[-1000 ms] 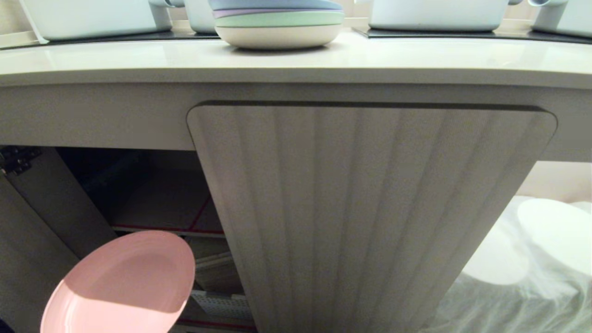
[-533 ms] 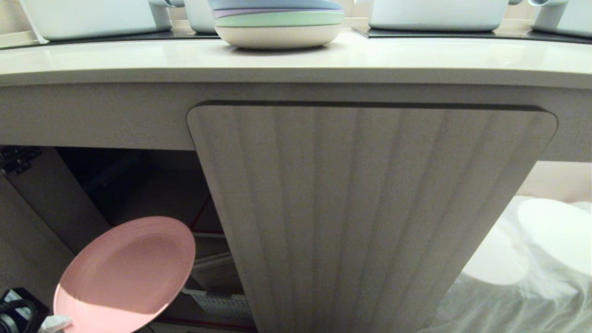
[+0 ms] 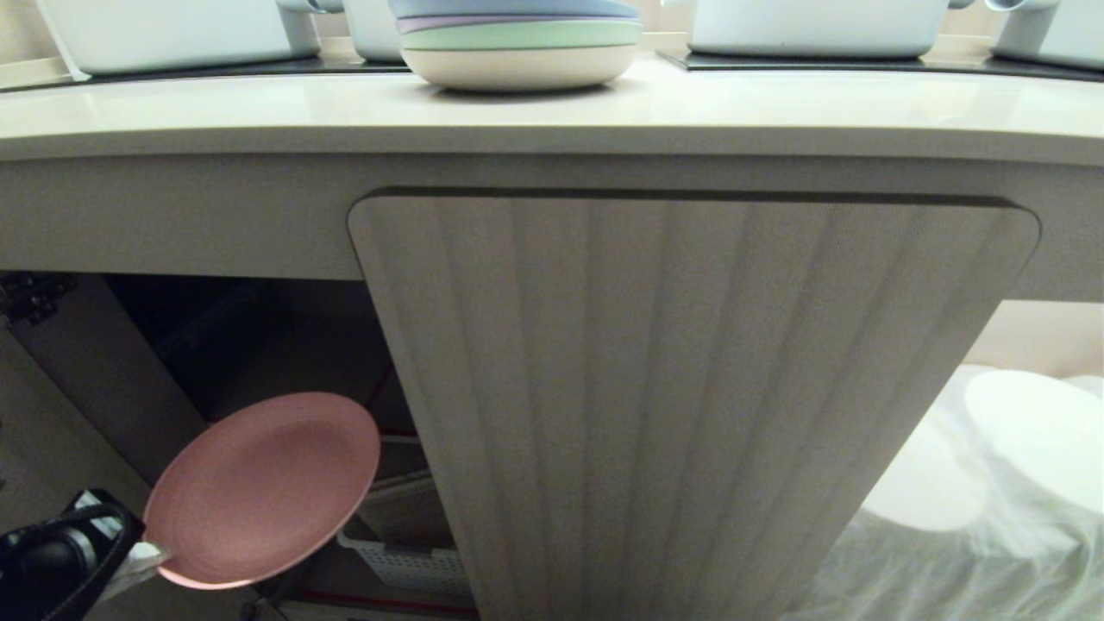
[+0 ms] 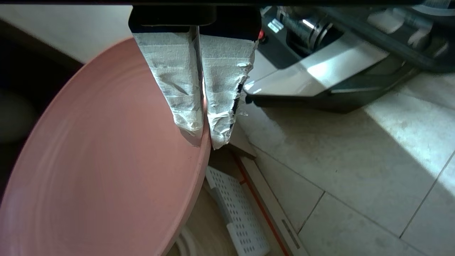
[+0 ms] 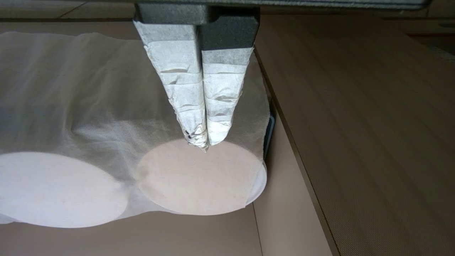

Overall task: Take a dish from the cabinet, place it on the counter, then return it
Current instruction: Put it back into the cabinet

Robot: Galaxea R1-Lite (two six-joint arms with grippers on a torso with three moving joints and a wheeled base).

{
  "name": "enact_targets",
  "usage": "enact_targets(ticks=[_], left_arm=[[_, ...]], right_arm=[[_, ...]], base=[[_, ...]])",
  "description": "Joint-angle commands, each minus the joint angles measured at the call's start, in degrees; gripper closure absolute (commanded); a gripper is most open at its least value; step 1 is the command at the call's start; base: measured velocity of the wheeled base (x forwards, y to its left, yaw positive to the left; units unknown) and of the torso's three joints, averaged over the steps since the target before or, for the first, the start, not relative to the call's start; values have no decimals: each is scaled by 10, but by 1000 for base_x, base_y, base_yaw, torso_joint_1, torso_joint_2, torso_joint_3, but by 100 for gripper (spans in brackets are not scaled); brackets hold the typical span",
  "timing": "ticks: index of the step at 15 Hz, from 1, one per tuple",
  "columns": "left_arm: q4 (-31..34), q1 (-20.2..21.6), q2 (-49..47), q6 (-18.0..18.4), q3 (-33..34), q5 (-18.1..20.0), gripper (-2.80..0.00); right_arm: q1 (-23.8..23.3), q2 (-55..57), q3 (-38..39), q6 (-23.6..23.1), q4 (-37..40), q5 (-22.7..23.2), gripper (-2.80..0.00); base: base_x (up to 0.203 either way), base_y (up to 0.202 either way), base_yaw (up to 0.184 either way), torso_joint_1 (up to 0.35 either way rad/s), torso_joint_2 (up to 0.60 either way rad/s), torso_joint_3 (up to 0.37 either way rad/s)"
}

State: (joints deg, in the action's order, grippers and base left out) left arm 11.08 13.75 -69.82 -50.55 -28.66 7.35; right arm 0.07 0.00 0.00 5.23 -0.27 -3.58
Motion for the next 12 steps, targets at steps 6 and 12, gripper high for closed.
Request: enact_targets(ticks=[6,12], left_arm=[[-52,-7,-126,0,-28,0,0],[-124,-16,-189,-1,-36,-6,0]], right_arm=[[0,0,0,0,0,0,0],[0,0,0,0,0,0,0]], base=[[0,0,0,0,0,0],[0,0,0,0,0,0]])
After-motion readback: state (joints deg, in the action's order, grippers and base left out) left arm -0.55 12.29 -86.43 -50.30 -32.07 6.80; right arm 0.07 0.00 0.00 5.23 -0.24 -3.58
